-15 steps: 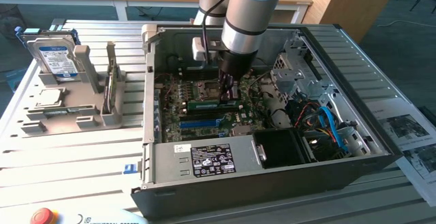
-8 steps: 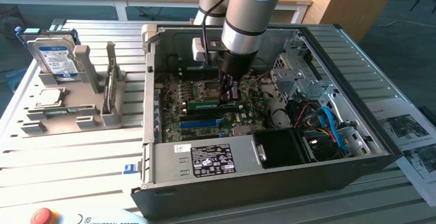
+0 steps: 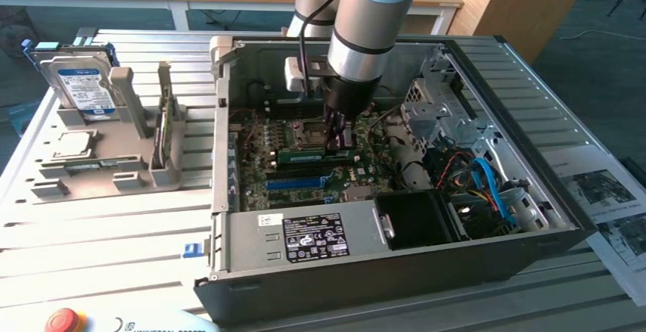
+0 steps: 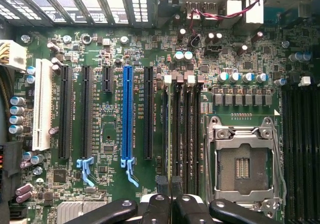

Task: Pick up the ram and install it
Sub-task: 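Insert the ram into the slot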

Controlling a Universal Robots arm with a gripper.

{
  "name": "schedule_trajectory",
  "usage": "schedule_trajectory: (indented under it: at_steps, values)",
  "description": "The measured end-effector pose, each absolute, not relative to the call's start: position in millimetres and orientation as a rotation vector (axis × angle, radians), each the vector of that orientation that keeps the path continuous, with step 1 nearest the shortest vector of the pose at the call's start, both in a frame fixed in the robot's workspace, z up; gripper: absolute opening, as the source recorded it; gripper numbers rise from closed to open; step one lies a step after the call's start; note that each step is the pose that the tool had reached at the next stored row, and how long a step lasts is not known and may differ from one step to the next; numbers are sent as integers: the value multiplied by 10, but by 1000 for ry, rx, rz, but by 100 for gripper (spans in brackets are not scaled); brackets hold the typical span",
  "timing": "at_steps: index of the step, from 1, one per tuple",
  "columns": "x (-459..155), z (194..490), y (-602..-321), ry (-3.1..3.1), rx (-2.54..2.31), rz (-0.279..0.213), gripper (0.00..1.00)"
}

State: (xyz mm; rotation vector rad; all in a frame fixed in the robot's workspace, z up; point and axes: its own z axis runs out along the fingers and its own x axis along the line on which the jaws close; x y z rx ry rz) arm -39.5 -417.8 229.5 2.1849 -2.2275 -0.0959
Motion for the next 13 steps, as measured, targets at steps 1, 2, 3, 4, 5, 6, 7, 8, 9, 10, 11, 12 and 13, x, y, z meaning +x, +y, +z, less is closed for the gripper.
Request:
schedule_trajectory:
  at_steps: [1,2,3,4,5,6,7,8,9,10,11,12,13]
  values:
    - [-395,2292,-4178,-2227,2185,-96,12]
    - [-395,2290,-4178,-2227,2185,-96,12]
    - [-395,2287,-4178,-2227,2185,-96,12]
    - [-395,2285,-4178,-2227,2185,-96,12]
    - [-395,2282,-4178,-2228,2185,-96,12]
    - [-395,2279,-4178,-2228,2185,-96,12]
    - [-395,2276,-4178,-2228,2185,-96,12]
    - [-395,2272,-4178,-2228,2185,-96,12]
    - [-395,2269,-4178,-2228,2185,-96,12]
    - [-395,2265,-4178,-2227,2185,-96,12]
    - [-395,2262,-4178,-2227,2185,-96,12]
    - [-395,2258,-4178,-2227,2185,-96,12]
    - [-395,2255,-4178,-2227,2185,-96,12]
